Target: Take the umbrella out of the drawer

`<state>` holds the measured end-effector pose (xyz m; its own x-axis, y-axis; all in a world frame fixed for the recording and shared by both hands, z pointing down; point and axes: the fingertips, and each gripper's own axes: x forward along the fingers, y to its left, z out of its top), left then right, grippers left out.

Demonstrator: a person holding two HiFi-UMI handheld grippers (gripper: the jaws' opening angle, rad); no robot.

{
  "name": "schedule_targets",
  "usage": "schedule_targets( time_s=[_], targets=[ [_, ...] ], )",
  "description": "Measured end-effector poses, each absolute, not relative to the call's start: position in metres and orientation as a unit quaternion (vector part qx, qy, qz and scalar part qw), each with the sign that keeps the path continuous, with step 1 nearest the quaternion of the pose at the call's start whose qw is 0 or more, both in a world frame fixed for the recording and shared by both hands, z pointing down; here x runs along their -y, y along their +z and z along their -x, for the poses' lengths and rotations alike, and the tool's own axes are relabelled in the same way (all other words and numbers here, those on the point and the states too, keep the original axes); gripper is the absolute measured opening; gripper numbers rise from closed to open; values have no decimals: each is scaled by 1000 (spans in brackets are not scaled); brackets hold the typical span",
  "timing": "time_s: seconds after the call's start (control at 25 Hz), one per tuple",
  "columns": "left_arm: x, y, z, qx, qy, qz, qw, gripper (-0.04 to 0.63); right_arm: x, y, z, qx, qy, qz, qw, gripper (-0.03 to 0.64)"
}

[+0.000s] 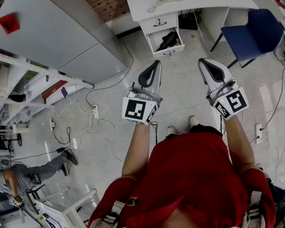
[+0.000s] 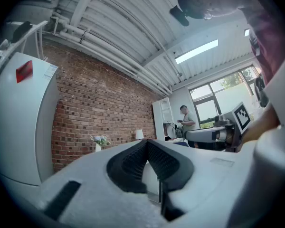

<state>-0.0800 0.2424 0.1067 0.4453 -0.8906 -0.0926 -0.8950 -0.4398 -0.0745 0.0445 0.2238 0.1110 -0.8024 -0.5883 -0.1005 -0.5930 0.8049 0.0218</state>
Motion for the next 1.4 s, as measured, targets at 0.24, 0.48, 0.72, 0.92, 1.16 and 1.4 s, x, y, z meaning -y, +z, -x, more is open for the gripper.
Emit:
schedule_targets(
  time_s=[0.24, 0.48, 0.72, 0.92, 1.16, 1.4],
  targets=[
    [-254, 110, 87, -526, 19, 848, 58, 8, -234, 114, -44, -948, 1, 311, 65, 12],
    [-273, 111, 103, -527, 26, 847, 61, 8, -249, 116, -40, -943, -4, 325, 65, 12],
    [-288, 115, 129, -526, 39, 848, 59, 8, -266, 118, -25, -939, 5, 339, 49, 12],
    [-288, 123, 140, -527, 44, 847, 45, 8, -268, 127, -24, -936, 1, 349, 33, 12],
    [-267, 132, 145, -527, 29, 848, 44, 8, -245, 133, -25, -934, -5, 355, 39, 12],
    [-219, 143, 141, -526, 3, 849, 50, 8, -189, 142, -27, -933, 8, 358, 39, 12]
  ],
)
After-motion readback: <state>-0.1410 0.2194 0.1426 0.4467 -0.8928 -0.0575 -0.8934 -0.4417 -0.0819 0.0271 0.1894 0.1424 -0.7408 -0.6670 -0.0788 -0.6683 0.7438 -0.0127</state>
